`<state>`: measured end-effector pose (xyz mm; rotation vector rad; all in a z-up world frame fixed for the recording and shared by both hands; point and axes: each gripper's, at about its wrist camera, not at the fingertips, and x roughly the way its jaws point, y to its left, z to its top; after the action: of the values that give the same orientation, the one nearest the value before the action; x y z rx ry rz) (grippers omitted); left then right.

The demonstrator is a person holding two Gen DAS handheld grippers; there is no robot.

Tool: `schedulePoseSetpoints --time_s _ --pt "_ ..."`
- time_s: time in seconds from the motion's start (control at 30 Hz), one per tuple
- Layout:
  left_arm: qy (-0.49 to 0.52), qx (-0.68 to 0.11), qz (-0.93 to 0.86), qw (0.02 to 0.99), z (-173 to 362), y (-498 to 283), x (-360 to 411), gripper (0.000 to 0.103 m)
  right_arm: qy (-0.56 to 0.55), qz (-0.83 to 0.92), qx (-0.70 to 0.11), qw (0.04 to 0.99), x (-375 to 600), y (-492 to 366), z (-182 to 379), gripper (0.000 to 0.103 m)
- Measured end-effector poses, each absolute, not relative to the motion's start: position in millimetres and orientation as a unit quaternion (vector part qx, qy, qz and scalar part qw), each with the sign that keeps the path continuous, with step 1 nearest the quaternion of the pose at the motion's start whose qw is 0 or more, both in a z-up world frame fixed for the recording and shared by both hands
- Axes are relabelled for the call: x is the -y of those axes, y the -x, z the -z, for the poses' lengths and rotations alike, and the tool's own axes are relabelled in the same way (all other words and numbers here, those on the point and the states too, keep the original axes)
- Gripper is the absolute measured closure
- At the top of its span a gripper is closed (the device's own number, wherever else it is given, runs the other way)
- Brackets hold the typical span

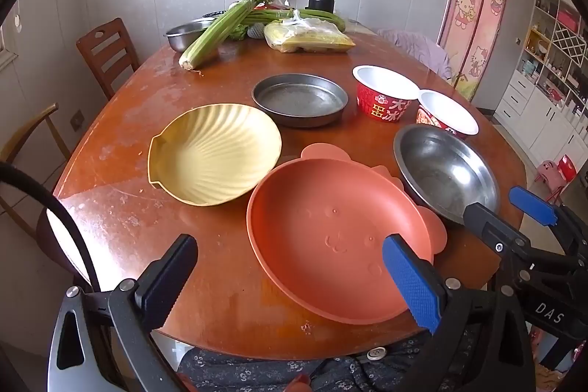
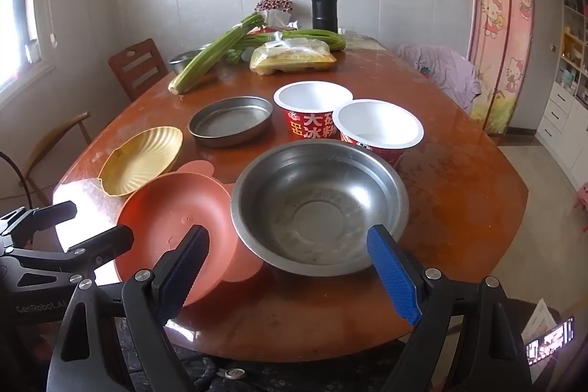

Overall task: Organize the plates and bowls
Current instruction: 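Reach the left gripper to the yellow shell plate rim and grasp it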

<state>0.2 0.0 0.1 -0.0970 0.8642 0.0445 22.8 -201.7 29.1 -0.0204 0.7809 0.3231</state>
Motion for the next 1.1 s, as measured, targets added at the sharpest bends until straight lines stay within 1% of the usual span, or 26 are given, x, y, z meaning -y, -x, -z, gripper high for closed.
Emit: schedulePoseSetpoints --time_s 0.63,0.67,1.1 --pt "0.042 -0.415 -0.021 0.909 -5.9 6.0 4.9 0.002 0.012 -0.153 -0.38 0.912 201.9 -24.3 -28.7 0.014" --pt "0.046 -0.418 -0.021 0.907 0.4 3.4 2.3 0.002 0.013 -0.154 -0.38 0.912 201.5 -24.5 -28.6 0.014" --pt "0.051 -0.411 -0.033 0.91 -2.7 1.9 -8.7 0.002 0.011 -0.163 -0.376 0.912 195.8 -24.0 -34.3 0.014"
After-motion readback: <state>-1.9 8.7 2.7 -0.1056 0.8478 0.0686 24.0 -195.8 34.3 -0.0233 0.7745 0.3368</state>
